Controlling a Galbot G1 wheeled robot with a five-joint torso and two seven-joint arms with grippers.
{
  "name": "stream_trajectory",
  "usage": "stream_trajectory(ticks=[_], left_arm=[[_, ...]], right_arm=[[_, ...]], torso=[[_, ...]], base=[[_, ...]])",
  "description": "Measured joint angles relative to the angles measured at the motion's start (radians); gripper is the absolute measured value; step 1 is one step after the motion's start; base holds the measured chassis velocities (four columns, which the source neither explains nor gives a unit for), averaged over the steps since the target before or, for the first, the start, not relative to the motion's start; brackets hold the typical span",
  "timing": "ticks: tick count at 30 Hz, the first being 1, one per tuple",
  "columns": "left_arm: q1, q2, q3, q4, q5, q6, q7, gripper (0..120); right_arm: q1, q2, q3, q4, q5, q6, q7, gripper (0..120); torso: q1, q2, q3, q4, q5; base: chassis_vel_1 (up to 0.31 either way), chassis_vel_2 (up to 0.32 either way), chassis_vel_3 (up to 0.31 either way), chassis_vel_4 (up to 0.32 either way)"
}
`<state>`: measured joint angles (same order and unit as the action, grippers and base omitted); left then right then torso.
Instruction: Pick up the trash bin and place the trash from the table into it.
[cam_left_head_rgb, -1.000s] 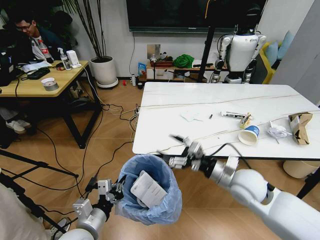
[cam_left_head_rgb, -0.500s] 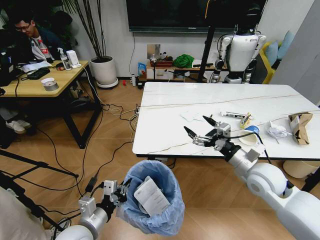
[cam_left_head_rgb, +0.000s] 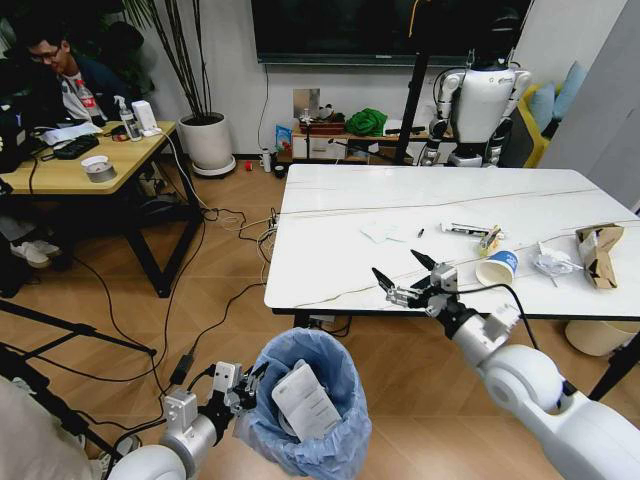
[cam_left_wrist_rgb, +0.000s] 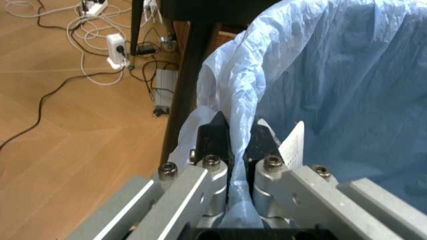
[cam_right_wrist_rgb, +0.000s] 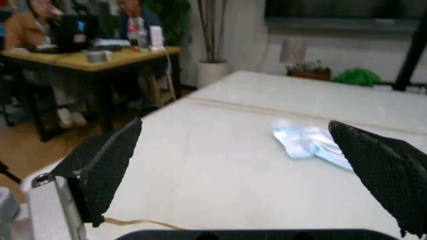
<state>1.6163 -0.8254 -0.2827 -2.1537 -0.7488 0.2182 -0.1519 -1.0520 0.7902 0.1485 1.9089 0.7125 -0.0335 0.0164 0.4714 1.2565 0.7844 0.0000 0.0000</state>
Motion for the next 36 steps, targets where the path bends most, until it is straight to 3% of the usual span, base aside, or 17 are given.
stream_trajectory(ticks=[5, 16, 21, 29, 36], left_arm=[[0.018, -0.019, -0.019, -0.023, 0.001, 0.000, 0.001, 0], [0.026, -0.048, 0.000, -0.015, 0.018, 0.002, 0.002, 0], [0.024, -0.055, -0.007, -0.019, 0.014, 0.004, 0.001, 0], [0.030, -0.046, -0.024, -0.037, 0.004, 0.007, -0.001, 0], [0.040, -0.052, -0.038, -0.045, 0.004, 0.007, 0.000, 0]], right_arm=[[0.141, 0.032, -0.080, -0.130, 0.063, -0.076, 0.124, 100], [0.395, 0.073, -0.221, -0.343, 0.108, -0.198, 0.170, 100], [0.512, 0.145, -0.314, -0.491, 0.096, -0.246, 0.184, 100], [0.599, 0.233, -0.342, -0.635, 0.046, -0.256, 0.160, 100], [0.690, 0.373, -0.347, -0.807, -0.004, -0.244, 0.145, 100]], torso=[[0.000, 0.000, 0.000, 0.0001, 0.0001], [0.000, 0.000, 0.000, 0.0001, -0.0005], [0.000, 0.000, 0.000, 0.0000, -0.0003], [0.000, 0.000, 0.000, -0.0001, -0.0002], [0.000, 0.000, 0.000, 0.0003, -0.0001]], base=[[0.000, 0.000, 0.000, 0.000], [0.000, 0.000, 0.000, 0.000], [0.000, 0.000, 0.000, 0.000], [0.000, 0.000, 0.000, 0.000], [0.000, 0.000, 0.000, 0.000]])
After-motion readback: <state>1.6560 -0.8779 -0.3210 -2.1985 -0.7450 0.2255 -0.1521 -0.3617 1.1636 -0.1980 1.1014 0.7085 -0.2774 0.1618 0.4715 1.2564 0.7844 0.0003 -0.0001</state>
